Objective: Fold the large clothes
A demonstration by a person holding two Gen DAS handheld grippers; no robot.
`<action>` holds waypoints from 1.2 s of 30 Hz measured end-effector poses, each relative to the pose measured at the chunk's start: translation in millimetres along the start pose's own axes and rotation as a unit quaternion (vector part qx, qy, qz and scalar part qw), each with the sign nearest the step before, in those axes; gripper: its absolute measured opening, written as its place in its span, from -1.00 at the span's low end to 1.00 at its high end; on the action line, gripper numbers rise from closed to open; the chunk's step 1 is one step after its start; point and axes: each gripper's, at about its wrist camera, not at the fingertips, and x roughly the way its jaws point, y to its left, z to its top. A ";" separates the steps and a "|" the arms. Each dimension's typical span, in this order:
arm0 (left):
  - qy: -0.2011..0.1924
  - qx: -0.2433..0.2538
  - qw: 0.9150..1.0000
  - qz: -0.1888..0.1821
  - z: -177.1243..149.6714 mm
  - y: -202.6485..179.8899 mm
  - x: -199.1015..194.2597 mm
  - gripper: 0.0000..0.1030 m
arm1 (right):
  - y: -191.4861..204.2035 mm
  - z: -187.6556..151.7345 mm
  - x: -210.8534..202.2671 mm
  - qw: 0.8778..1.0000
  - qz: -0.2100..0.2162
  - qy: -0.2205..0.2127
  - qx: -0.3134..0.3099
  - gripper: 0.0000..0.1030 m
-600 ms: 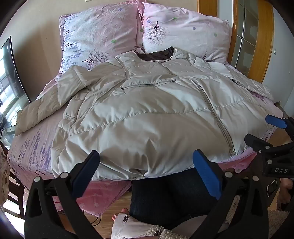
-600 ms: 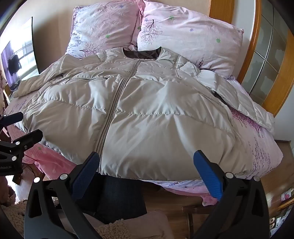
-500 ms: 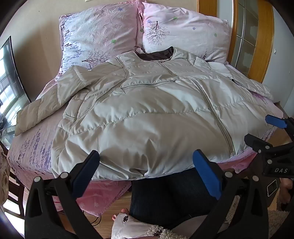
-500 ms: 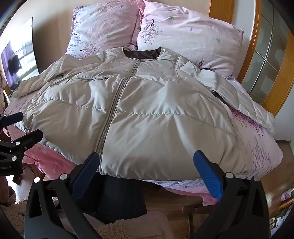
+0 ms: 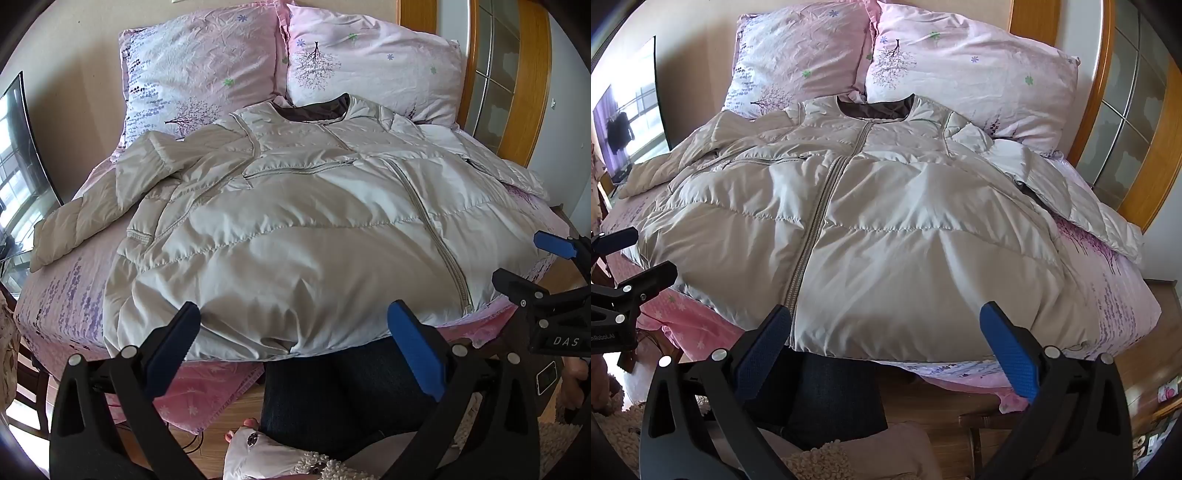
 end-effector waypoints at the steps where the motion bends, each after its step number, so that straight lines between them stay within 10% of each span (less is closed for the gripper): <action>1: 0.000 0.000 1.000 0.000 0.0 -0.1 0.1 0.97 | -0.1 0.1 -0.1 1.000 0.000 0.000 0.000 0.97; 36: 0.000 -0.001 1.000 -0.001 0.0 0.0 -0.1 0.97 | -1.6 -1.7 -0.7 1.000 0.003 -0.001 0.004 0.97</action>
